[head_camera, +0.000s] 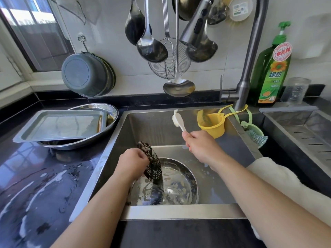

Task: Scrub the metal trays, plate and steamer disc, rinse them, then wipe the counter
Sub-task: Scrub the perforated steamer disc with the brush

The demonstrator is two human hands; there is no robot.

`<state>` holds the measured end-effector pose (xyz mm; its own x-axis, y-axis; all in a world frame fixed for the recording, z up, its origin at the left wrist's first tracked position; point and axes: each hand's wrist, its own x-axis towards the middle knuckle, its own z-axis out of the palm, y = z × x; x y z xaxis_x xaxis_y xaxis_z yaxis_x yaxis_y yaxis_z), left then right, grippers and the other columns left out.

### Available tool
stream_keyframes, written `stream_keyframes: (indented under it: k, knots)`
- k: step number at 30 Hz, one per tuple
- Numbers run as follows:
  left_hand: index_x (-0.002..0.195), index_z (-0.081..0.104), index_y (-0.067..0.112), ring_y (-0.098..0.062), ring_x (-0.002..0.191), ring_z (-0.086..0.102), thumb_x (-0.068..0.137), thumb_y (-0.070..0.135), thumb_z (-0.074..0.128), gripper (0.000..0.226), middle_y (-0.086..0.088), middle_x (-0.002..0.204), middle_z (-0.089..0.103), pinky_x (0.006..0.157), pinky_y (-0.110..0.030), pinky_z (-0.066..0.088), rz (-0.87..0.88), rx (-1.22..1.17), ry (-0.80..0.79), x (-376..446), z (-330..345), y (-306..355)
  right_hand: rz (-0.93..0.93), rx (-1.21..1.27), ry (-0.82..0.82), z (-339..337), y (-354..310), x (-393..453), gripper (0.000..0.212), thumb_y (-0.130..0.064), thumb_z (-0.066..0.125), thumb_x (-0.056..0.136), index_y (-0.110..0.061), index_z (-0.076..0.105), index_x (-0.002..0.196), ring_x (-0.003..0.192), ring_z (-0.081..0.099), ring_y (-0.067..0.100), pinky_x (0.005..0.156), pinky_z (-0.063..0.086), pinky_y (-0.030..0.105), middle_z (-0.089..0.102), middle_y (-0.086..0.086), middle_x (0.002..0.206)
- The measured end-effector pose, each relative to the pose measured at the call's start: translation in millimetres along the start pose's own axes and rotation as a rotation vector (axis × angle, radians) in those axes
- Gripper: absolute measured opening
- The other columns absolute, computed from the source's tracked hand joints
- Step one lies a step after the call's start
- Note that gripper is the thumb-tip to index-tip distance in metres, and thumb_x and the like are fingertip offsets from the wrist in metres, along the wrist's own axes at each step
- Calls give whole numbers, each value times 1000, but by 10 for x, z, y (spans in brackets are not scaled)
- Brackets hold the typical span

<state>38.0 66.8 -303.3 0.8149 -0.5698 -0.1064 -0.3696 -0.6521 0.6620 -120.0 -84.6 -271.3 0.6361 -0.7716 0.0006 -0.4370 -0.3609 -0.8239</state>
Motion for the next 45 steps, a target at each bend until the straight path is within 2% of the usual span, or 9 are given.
stream_keyframes:
  k: [4,7,10,13,16,23,33,39,45]
  knots:
    - [82,55,16,-21,75,61,83,-2,72,25,-2,80,64,63,-32,48,100,-283,156,-13,-42,4,-13,-24,-27,18,-7,-18,50,-47,44,105,-9,58,75,61,45,20,58,34,33,54,7,70]
    - [99,59,25,-28,78,65,83,-8,74,39,-9,89,62,75,-50,56,35,-763,114,-21,-52,53,-50,-58,0,18,-23,-8,57,-47,43,105,4,59,83,64,47,19,61,35,34,54,6,71]
    - [92,65,8,-28,73,70,92,-12,63,20,-18,90,69,73,-45,59,-66,-987,-52,-55,-90,117,-83,-110,19,24,-32,2,57,-47,42,105,4,60,84,66,52,23,62,37,35,60,9,72]
    - [80,52,9,-25,70,68,99,-7,55,25,-17,83,67,68,-42,59,-78,-1044,-98,-61,-105,133,-90,-199,-3,53,-31,-9,55,-44,41,105,3,62,85,67,53,25,62,38,36,59,9,70]
    - [96,47,8,-24,73,66,105,0,49,12,-17,92,65,65,-41,58,-37,-1060,-110,-65,-80,182,-76,-297,-30,97,-34,-35,51,-42,40,106,-2,62,84,67,53,24,59,37,35,59,5,71]
    - [110,49,8,-27,86,68,107,11,52,6,-17,104,69,87,-54,57,8,-1117,-161,-89,-48,260,-34,-335,-11,127,-56,-56,48,-38,39,107,-13,46,67,63,47,21,52,31,33,51,4,68]
    - [113,56,7,-31,90,74,100,3,63,15,-19,103,74,82,-50,63,112,-947,-142,-111,-29,245,-109,-399,-114,183,-179,-154,48,-41,45,104,-15,45,64,62,49,22,52,31,32,53,4,68]
    - [122,62,8,-33,103,75,100,-1,57,24,-17,113,75,80,-45,61,104,-1099,-173,-93,-109,234,5,-412,-23,2,-114,-32,48,-37,42,105,-15,42,63,65,46,24,51,27,32,49,5,66]
    - [123,66,7,-37,108,73,99,-4,57,28,-22,116,74,90,-51,59,102,-1163,-245,-119,-91,263,-126,-378,-103,178,-257,-210,47,-41,46,104,-14,47,65,61,49,22,52,30,32,53,4,67]
